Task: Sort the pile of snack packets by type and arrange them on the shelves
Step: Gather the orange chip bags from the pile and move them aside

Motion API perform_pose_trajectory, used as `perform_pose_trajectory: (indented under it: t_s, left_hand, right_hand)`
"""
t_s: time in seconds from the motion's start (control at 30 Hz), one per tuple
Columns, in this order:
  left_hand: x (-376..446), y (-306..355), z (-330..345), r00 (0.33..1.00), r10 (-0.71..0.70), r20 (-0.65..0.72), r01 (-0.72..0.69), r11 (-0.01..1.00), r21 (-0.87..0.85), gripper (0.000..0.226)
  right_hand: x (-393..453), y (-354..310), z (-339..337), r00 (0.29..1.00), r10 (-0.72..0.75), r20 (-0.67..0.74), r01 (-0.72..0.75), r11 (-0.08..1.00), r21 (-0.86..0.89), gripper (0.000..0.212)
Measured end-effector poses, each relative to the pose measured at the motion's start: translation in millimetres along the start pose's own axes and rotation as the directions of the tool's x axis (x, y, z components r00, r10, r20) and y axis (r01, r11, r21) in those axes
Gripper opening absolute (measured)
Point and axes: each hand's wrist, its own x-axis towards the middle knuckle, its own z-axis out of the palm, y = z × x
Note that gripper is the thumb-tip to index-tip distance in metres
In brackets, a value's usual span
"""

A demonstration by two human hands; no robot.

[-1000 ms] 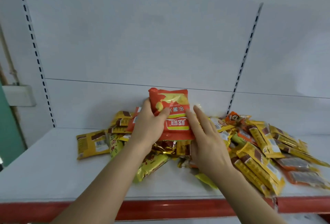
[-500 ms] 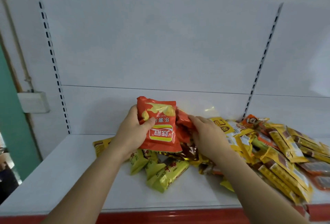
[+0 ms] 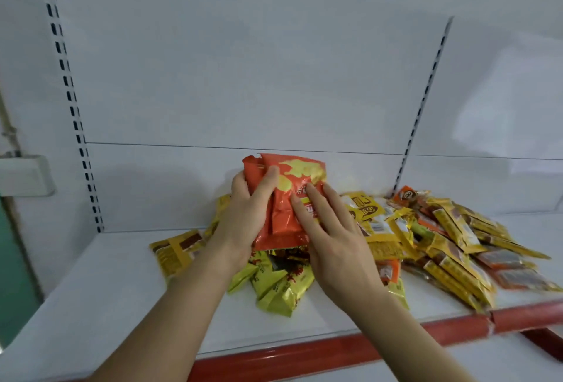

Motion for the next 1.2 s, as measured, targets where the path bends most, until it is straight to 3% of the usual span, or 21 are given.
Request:
perform_pose_trajectory:
  t_s: [0.1,0.23,0.33,0.4,0.43,0.53,0.63,0.7,0.8,0.97,1.1,1.2]
  left_hand:
    - [-4.1,-2.9,-3.0,0.989,0.151,-0.009,-0.145,0.965,0.218,0.07]
    - [-0.5,-2.0,-19.3,0.963,0.268,-0.037,-0.236,0.897,0.375,0.083]
    - [0.5,2.8,-32.7,0.958,0.278,-0.071,-0.233,0.897,0.375,0.087]
    - [2.5,5.4,-42.2,0.95,0.289,-0.121,-0.223,0.895,0.385,0.088]
    - [3.6,5.7,-46.7,0.946,0.288,-0.148,-0.214,0.899,0.382,0.089]
    - [6.0,4.0,-58.0,0.942,0.266,-0.204,-0.179,0.913,0.366,0.089]
    - [5.8,0.9,-67.2,0.938,0.26,-0.231,-0.163,0.915,0.368,0.089]
    - [5.4,-0.6,-73.8,0.935,0.259,-0.243,-0.156,0.915,0.373,0.091]
    - [5.1,0.5,-83.9,0.926,0.261,-0.271,-0.152,0.918,0.365,0.09]
    - [7.9,5.2,-82.3,0.912,0.286,-0.294,-0.159,0.907,0.389,0.089]
    - [9.8,4.7,-52.0,0.92,0.312,-0.239,-0.191,0.887,0.42,0.088]
    - [12.2,2.4,-22.8,0.942,0.3,-0.152,-0.227,0.901,0.37,0.086]
  right_hand:
    - [-3.8,-8.7,-1.0,0.999,-0.018,0.033,0.016,0.999,0.052,0.064]
    - [-1.7,-3.9,-6.1,0.997,-0.071,0.027,0.061,0.963,0.261,0.064]
    - [9.3,11.3,-4.9,0.981,0.195,0.005,-0.185,0.924,0.333,0.062]
    - [18.8,18.9,-0.2,0.94,0.326,0.1,-0.341,0.901,0.269,0.063]
    - [22.5,21.9,3.3,0.934,0.315,0.166,-0.347,0.913,0.217,0.066]
    - [34.8,25.0,14.3,0.928,0.168,0.331,-0.222,0.966,0.133,0.075]
    - [48.6,21.9,29.5,0.9,0.124,0.419,-0.168,0.983,0.07,0.071]
    - [54.7,20.4,36.1,0.924,0.124,0.362,-0.159,0.985,0.067,0.058]
    - [60.7,26.3,30.8,0.963,0.212,0.165,-0.23,0.969,0.094,0.042]
    - [66.1,38.6,-2.7,0.915,0.387,-0.116,-0.341,0.894,0.29,0.049]
    - [55.5,23.2,-24.2,0.915,0.257,-0.309,-0.179,0.949,0.26,0.051]
    - [35.2,13.9,-22.0,0.964,0.109,-0.243,-0.063,0.98,0.191,0.053]
